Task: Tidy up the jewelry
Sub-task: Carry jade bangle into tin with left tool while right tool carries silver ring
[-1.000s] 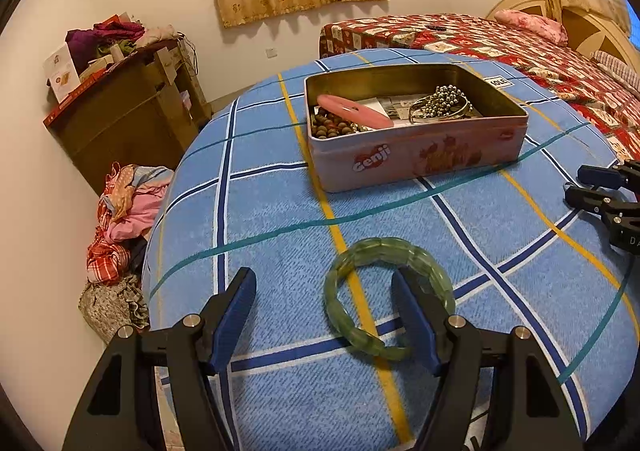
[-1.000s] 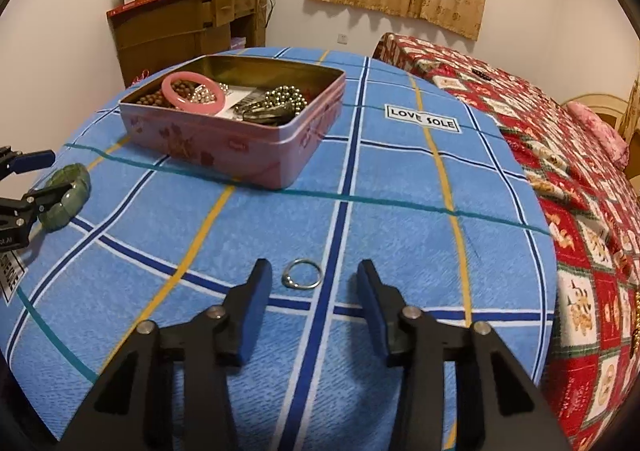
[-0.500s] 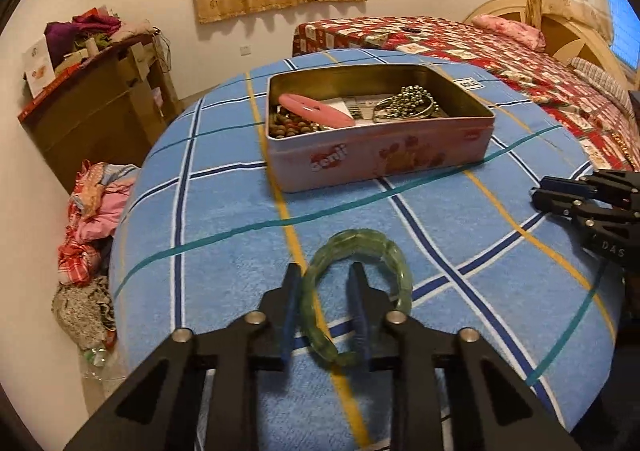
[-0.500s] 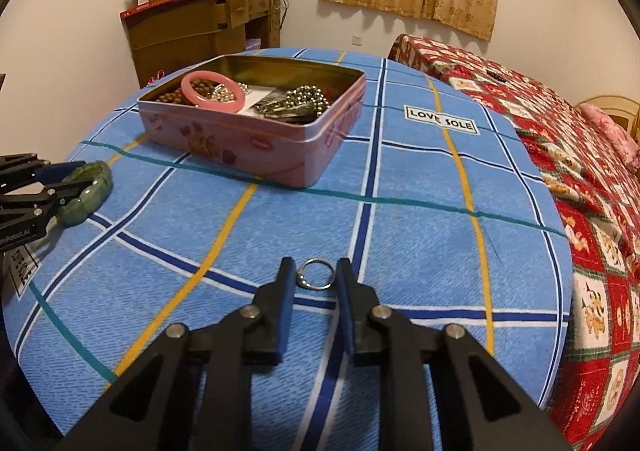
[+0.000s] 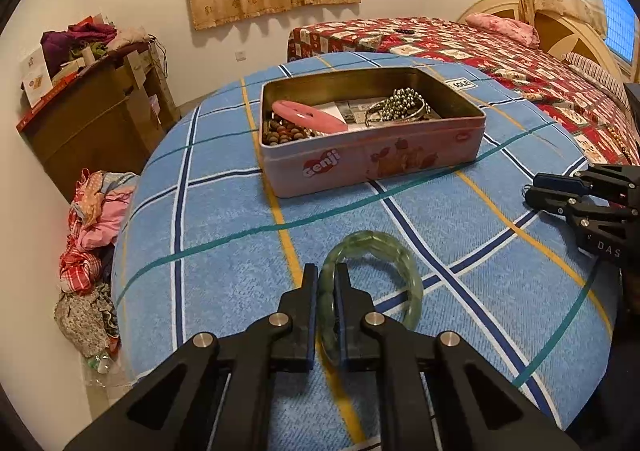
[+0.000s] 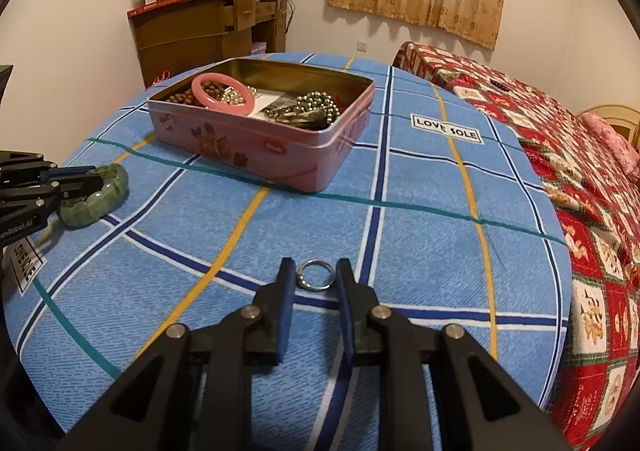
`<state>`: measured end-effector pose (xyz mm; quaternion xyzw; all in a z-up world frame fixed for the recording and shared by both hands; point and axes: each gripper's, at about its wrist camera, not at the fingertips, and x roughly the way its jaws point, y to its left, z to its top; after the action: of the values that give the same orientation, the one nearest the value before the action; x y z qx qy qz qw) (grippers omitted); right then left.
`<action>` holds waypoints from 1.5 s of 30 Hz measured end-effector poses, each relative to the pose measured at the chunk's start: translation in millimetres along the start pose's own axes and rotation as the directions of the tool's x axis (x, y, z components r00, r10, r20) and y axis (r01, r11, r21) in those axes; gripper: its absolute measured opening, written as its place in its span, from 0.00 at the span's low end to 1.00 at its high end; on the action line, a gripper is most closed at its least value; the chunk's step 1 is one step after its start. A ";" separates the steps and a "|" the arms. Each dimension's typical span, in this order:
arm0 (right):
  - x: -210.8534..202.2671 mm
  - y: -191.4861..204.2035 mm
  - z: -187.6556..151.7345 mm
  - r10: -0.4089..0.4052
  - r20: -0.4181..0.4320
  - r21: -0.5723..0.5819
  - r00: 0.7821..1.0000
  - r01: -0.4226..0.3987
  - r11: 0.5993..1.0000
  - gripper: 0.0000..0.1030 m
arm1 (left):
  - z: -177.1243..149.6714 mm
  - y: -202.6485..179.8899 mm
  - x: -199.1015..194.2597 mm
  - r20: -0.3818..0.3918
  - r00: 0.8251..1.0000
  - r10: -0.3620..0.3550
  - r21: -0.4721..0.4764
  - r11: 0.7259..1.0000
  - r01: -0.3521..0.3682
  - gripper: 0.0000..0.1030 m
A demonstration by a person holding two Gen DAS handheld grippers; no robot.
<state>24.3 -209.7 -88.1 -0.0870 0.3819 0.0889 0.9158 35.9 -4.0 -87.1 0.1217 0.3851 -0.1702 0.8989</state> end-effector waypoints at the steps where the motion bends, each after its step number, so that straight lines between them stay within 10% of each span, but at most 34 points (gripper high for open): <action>1: -0.5 0.4 0.2 -0.001 0.002 -0.002 1.000 0.001 1.000 0.22 | 0.4 0.5 -1.0 0.004 1.000 0.003 -0.002 1.000 -0.003 0.07; 45: -41.8 -1.1 71.1 -0.029 0.191 -0.007 0.981 0.031 1.000 0.22 | 94.1 1.7 -48.9 0.198 0.979 0.053 -0.032 0.998 -0.048 0.07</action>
<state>44.3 -198.7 -8.9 -0.0883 0.2906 0.0850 0.9489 66.2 -25.0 12.4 0.1016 0.2923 -0.1534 0.9384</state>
